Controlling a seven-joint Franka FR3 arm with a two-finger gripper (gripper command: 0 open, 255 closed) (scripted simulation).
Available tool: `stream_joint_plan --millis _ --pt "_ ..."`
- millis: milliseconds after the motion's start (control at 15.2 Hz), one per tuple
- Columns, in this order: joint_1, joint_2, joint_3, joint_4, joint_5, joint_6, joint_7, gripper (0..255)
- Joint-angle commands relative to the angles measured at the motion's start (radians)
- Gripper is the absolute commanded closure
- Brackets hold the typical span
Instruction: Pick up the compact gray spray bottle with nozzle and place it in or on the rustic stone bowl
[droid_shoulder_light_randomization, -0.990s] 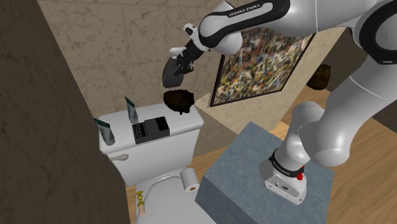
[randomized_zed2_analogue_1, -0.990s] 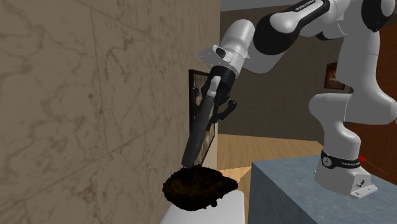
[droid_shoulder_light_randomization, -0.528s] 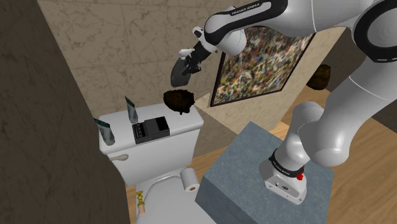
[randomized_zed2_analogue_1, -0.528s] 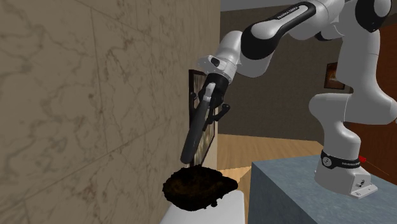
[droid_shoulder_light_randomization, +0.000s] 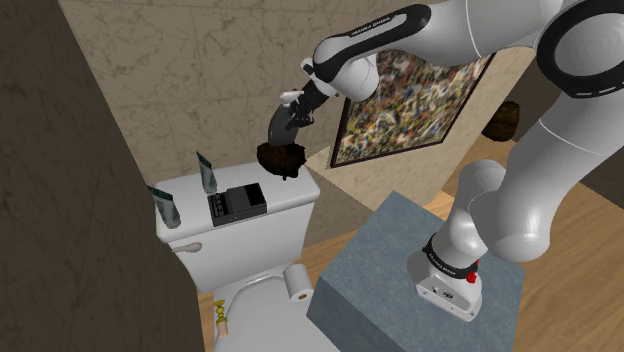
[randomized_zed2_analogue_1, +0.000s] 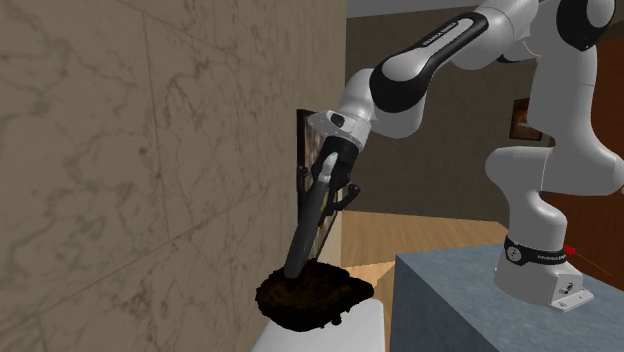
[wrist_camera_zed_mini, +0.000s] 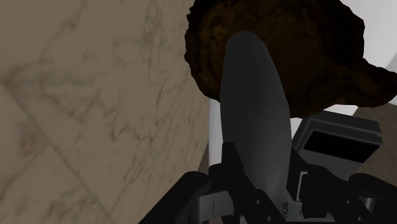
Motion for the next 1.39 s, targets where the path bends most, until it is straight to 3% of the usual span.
stream_joint_plan --millis 0,462,528,858,1122,1320 --pt "0.002 0.006 -0.001 -0.006 0.02 0.008 -0.019 255" --pt "0.002 0.006 -0.001 -0.006 0.02 0.008 -0.019 255" --pt "0.002 0.006 -0.001 -0.006 0.02 0.008 -0.019 0" --pt "0.002 0.006 -0.001 -0.006 0.02 0.008 -0.019 0" --pt "-0.049 -0.143 0.01 -0.053 -0.185 -0.046 0.124 0" --pt "-0.053 -0.143 0.014 -0.053 -0.184 -0.046 0.123 0"
